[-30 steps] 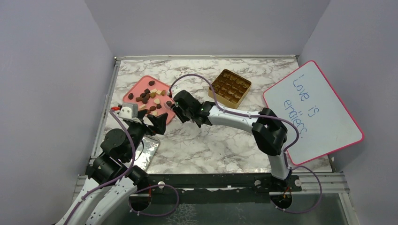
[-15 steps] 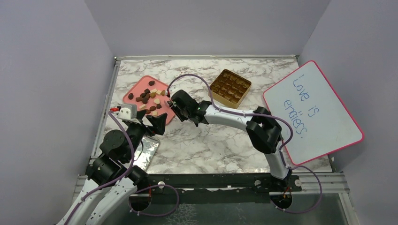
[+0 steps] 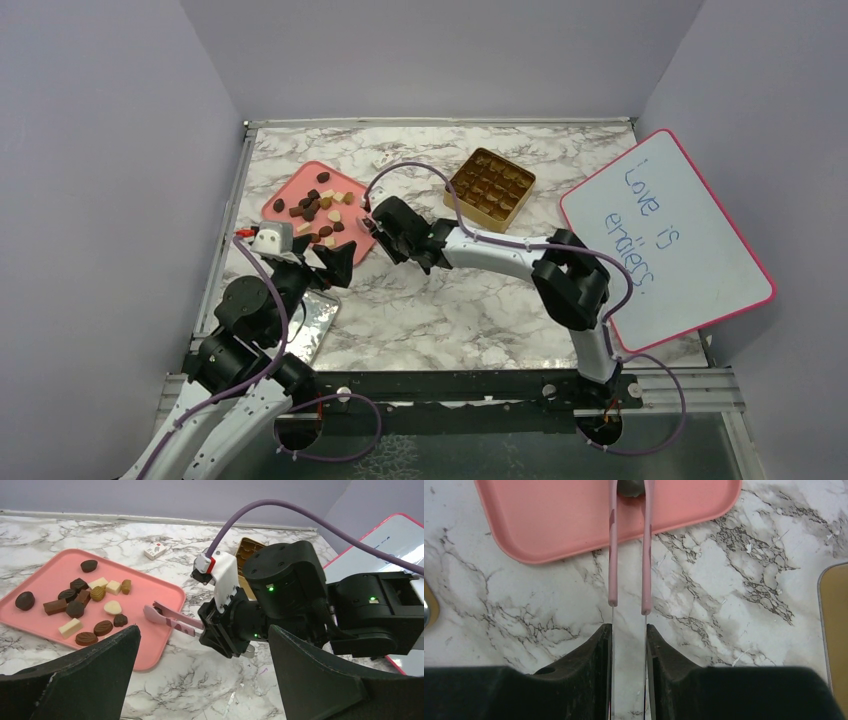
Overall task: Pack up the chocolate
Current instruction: Pick up the fake chocolate from the plate, then place the fake chocolate in the packing box.
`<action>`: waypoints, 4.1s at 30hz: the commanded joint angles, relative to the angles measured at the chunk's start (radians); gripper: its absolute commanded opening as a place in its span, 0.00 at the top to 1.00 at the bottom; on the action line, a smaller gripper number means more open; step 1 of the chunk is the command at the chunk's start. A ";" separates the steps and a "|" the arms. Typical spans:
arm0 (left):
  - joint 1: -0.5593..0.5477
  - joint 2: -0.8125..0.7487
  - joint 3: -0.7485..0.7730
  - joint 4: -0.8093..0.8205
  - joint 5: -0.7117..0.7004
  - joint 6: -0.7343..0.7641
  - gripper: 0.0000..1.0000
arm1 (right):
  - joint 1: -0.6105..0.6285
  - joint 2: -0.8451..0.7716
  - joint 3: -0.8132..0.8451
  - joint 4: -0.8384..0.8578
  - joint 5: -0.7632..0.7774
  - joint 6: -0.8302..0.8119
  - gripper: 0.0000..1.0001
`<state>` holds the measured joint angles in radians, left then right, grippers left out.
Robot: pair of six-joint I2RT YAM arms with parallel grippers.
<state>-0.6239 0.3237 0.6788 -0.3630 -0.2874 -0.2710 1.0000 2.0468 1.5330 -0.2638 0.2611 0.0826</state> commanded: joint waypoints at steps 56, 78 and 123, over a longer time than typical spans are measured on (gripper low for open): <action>-0.002 0.268 -0.004 -0.002 0.131 0.075 0.01 | -0.495 -0.412 -0.097 -0.390 0.173 0.169 0.70; -0.002 0.274 -0.005 0.007 0.154 0.074 0.01 | -0.581 -0.336 -0.171 -0.289 0.189 0.169 0.70; -0.002 0.233 -0.009 -0.005 0.063 0.082 0.01 | -0.582 -0.488 -0.199 -0.341 0.011 0.114 0.61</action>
<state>-0.6239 0.5602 0.6739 -0.3836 -0.1917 -0.2001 0.4213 1.6180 1.3441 -0.6067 0.3477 0.2268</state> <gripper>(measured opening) 0.990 0.394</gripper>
